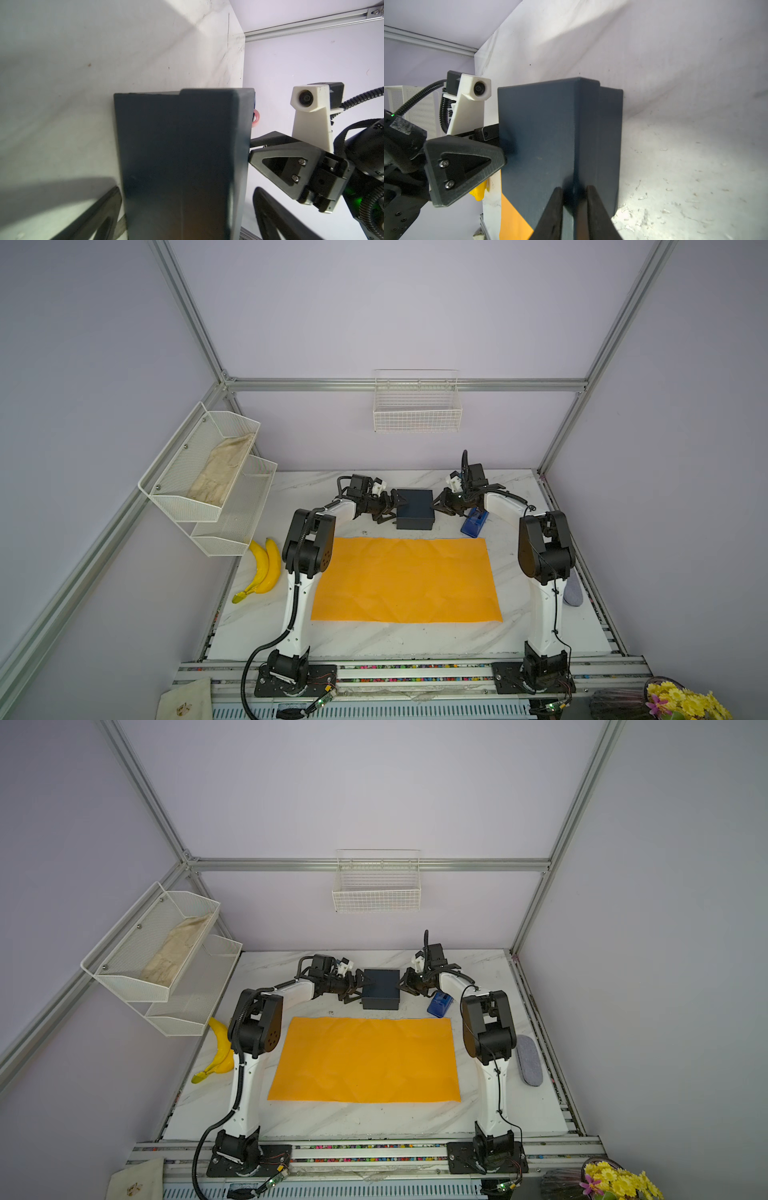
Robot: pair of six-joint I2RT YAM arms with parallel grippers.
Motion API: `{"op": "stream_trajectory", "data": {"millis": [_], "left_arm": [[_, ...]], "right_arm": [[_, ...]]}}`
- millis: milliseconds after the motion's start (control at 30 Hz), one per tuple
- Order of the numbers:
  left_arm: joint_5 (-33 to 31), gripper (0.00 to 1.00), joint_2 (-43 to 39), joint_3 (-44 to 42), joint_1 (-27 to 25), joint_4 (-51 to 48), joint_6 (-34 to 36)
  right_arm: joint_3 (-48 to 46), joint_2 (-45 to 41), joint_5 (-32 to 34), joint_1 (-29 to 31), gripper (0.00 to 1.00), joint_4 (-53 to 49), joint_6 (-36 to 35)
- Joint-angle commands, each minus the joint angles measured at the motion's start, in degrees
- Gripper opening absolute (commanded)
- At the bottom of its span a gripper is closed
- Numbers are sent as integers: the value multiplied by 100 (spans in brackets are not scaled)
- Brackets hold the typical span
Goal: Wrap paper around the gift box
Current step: 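Lift the held gift box with both grippers off the table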
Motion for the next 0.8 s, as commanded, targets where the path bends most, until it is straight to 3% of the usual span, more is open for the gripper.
{"op": "stream_trajectory", "data": {"millis": [0, 767], "left_arm": [[197, 99, -152, -152, -5, 140, 158], [735, 100, 267, -56, -213, 875, -430]], "right_arm": [[-246, -30, 305, -129, 22, -183, -66], [-390, 112, 327, -194, 21, -197, -172]]}}
